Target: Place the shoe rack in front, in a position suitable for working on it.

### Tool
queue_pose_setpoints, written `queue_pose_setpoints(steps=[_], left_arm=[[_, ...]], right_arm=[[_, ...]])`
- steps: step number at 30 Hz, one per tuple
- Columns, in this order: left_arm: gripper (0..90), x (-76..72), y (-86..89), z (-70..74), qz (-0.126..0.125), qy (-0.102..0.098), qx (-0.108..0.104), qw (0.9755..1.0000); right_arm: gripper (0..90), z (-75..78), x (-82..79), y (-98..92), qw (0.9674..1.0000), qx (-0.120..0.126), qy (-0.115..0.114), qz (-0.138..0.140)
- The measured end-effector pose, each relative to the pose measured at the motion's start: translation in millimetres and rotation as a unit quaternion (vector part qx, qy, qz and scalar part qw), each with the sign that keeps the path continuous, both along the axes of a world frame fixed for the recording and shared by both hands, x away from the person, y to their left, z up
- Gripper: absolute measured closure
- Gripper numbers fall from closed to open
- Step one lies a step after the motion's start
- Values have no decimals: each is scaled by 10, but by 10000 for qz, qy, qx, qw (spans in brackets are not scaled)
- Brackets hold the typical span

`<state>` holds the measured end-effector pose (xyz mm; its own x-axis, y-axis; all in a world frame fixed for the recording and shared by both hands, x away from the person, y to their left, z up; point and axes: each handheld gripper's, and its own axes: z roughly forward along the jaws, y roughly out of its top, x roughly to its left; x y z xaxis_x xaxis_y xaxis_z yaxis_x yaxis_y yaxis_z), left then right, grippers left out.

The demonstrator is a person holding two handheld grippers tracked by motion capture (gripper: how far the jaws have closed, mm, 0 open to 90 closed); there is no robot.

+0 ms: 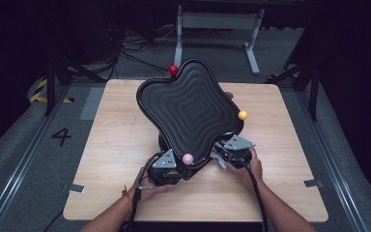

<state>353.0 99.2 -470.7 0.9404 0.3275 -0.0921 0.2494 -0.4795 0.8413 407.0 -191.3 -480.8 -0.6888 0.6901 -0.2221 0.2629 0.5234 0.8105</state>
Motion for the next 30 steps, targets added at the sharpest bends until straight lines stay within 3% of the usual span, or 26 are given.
queue_pose_setpoints(steps=[7, 15, 21, 30], left_arm=[[736, 2, 1, -6, 2, 5, -28, 10000], [736, -1, 0, -4, 9, 9, -8, 10000], [736, 0, -1, -4, -3, 23, -3, 10000], [736, -10, -14, 0, -33, -9, 39, 10000]], right_arm=[[822, -1, 100, -148, 9987, -275, -180, -394], [823, -15, 138, -328, 9964, -350, -174, -746], [823, -18, 144, -343, 9967, -357, -184, -703], [822, -1, 75, -246, 9996, -141, 6, -250]])
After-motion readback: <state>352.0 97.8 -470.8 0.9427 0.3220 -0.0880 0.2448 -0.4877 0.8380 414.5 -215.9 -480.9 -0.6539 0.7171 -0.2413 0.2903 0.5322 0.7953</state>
